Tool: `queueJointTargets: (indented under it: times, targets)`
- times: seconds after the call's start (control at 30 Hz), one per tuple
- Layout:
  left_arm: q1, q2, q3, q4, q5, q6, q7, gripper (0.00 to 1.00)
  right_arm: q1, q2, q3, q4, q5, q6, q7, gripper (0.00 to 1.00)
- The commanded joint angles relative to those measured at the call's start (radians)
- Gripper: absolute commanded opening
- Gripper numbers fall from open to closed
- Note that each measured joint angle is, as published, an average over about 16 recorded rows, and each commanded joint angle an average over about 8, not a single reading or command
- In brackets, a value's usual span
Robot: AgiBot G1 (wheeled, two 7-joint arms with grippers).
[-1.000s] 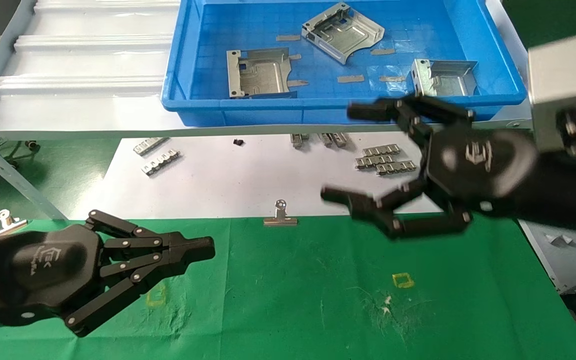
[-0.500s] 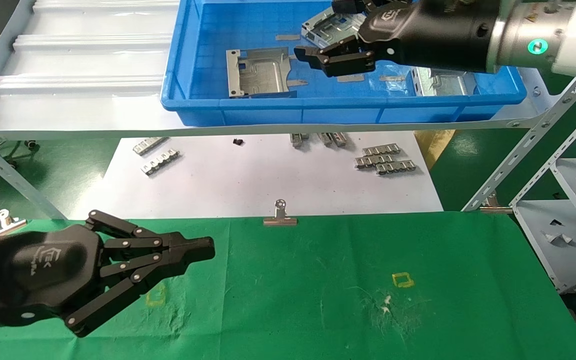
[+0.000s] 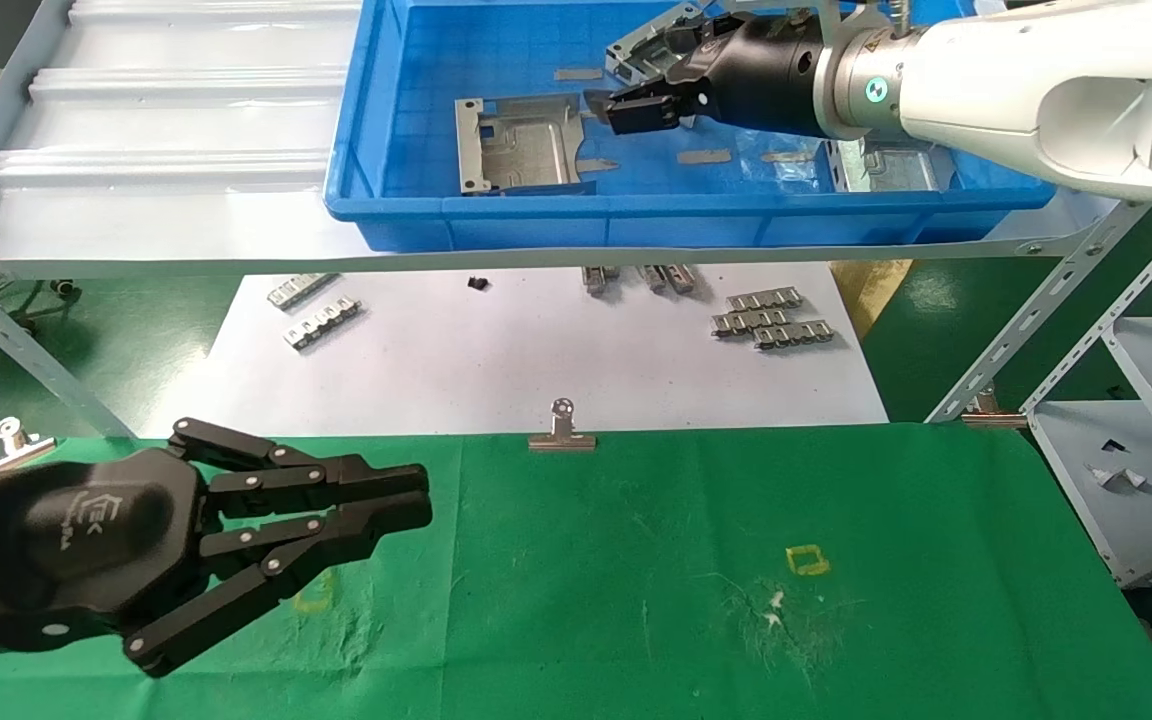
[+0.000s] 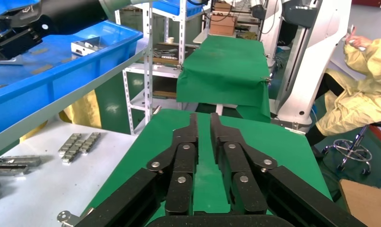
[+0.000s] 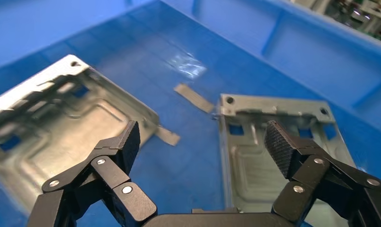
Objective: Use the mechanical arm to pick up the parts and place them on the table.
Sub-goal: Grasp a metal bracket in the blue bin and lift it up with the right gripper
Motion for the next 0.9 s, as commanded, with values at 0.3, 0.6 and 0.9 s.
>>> queueJointTargets:
  times: [0.3,0.6,0.9]
  targets:
    - [0.0,0.0,0.0,0.0,0.0,0.0,0.0,1.0,-0.039,-0.022,-0.026,0.013,0.03,0.111,0.061,0.0]
    - [0.0,0.0,0.0,0.0,0.0,0.0,0.0,1.0,-0.057,-0.021,-0.073,0.043,0.057,0.166,0.112,0.0]
    - [0.0,0.0,0.0,0.0,0.0,0.0,0.0,1.0,-0.076,-0.022,-0.134,0.07,0.071,0.209,0.129,0.0]
